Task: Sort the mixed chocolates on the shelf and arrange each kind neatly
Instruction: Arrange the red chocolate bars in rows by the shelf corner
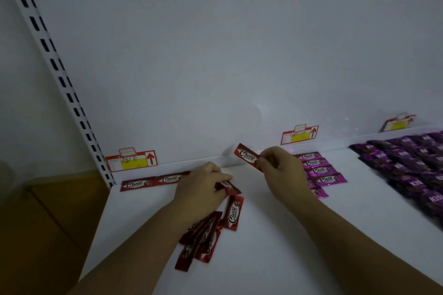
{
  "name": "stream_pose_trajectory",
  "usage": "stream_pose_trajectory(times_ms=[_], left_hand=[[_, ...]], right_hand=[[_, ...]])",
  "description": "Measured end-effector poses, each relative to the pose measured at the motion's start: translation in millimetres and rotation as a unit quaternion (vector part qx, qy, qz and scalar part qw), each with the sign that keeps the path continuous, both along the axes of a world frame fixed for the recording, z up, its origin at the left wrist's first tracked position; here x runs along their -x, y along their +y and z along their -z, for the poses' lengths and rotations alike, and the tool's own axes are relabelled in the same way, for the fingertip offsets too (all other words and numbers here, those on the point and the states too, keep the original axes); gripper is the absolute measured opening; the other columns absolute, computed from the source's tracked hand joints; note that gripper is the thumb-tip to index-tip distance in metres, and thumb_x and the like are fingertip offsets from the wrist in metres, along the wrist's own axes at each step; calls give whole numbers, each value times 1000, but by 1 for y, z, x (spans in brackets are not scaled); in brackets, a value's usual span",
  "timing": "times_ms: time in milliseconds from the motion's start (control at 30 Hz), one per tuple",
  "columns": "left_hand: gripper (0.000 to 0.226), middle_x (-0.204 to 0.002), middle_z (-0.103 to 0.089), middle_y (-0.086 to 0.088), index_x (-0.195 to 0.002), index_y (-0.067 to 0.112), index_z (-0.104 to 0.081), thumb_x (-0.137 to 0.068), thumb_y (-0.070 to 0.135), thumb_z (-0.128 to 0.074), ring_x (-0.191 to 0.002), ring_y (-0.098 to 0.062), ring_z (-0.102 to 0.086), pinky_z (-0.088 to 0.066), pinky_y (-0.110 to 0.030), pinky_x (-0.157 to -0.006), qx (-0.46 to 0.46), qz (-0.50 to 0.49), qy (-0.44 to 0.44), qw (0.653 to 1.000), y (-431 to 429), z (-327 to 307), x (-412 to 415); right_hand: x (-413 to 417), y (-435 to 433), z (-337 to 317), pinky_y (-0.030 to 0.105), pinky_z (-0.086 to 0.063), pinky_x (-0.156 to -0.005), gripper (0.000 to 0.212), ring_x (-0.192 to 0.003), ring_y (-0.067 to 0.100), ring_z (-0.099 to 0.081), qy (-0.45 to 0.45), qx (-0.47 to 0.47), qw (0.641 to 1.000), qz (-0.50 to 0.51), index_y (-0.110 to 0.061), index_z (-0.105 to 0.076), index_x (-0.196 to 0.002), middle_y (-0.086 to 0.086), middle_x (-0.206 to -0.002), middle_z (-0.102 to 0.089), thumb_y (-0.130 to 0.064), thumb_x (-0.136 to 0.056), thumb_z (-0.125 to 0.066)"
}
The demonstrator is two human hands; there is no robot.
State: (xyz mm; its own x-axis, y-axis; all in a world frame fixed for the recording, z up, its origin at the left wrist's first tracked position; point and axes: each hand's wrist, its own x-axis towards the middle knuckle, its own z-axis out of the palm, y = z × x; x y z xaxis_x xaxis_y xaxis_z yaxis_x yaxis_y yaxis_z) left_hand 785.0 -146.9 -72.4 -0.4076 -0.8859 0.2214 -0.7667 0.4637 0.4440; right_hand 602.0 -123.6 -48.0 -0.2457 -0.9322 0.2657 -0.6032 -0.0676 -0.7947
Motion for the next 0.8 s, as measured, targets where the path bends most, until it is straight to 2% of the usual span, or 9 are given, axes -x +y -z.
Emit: stream_pose_trajectory(times_ms=[100, 233, 300, 367, 433, 567, 633, 700, 800], left_hand=[[28, -99, -49, 17, -115, 29, -64, -91, 36, -54, -82, 0, -49, -42, -16, -71, 49, -16, 63, 997, 2, 2, 0], [22, -98, -64, 2, -109, 22, -69, -88, 22, -60, -93, -13, -55, -49, -28, -77, 194, 0, 85, 977, 5, -7, -3], [22, -91, -70, 2, -105, 19, -71, -87, 24, -60, -83, -12, -62, -53, -29, -73, 188, 15, 113, 976, 9, -14, -6], [19, -88, -71, 4, -101, 20, -72, -87, 26, -61, -77, -12, -63, -53, -28, -70, 163, -18, 98, 982, 10, -25, -17], [17, -93, -67, 3, -99, 20, -72, -89, 25, -59, -82, -14, -60, -50, -31, -74, 133, -64, 47, 988, 3, -39, -39], [25, -110, -60, 0, -113, 19, -66, -93, 19, -51, -98, -17, -54, -47, -30, -86, 119, -141, -68, 981, 14, -35, -103], [26, -107, -61, -2, -114, 19, -66, -89, 16, -58, -98, -19, -55, -51, -31, -84, 123, -184, -126, 967, 34, -19, -119], [30, -106, -60, -1, -116, 23, -65, -87, 15, -60, -99, -19, -55, -51, -28, -83, 101, -213, -125, 964, 51, -8, -124], [41, -124, -50, 5, -132, 27, -49, -93, 16, -46, -115, -13, -42, -38, -23, -98, 71, -219, -86, 969, 63, -2, -122]], right_hand=[[-2, 1, 2, 33, -56, -68, 10, -75, 10, -62, -40, 20, 999, -9, -24, -59, -89, -13, -81, -63, -15, -92, -56], [-5, 1, 4, 23, -51, -56, 12, -67, 8, -61, -5, 24, 999, -31, -29, -57, -85, -12, -78, -63, -17, -91, -58], [-7, 2, 5, 19, -51, -57, 16, -67, 5, -60, 20, 13, 999, -47, -31, -55, -81, -14, -76, -62, -18, -90, -59], [-11, 5, 7, 20, -54, -61, 22, -70, 4, -62, 24, 4, 998, -60, -35, -54, -76, -17, -75, -62, -18, -89, -61], [-15, 8, 6, 24, -54, -62, 23, -71, 9, -64, 25, -8, 997, -71, -35, -55, -74, -15, -76, -64, -18, -87, -63], [-33, 6, -10, 16, -50, -62, 12, -71, 8, -66, 26, -74, 985, -151, -24, -64, -76, -8, -75, -69, -17, -85, -67], [-50, 2, -19, 14, -50, -60, 10, -63, 5, -65, 38, -91, 977, -190, -20, -66, -75, -6, -70, -70, -17, -84, -67], [-72, -5, -21, 15, -49, -62, 11, -63, 5, -62, 84, -95, 968, -215, -23, -66, -73, -9, -70, -68, -20, -83, -68], [-99, -14, -14, 19, -48, -73, 5, -77, 5, -60, 185, -94, 952, -227, -28, -67, -80, -11, -84, -67, -27, -84, -65]])
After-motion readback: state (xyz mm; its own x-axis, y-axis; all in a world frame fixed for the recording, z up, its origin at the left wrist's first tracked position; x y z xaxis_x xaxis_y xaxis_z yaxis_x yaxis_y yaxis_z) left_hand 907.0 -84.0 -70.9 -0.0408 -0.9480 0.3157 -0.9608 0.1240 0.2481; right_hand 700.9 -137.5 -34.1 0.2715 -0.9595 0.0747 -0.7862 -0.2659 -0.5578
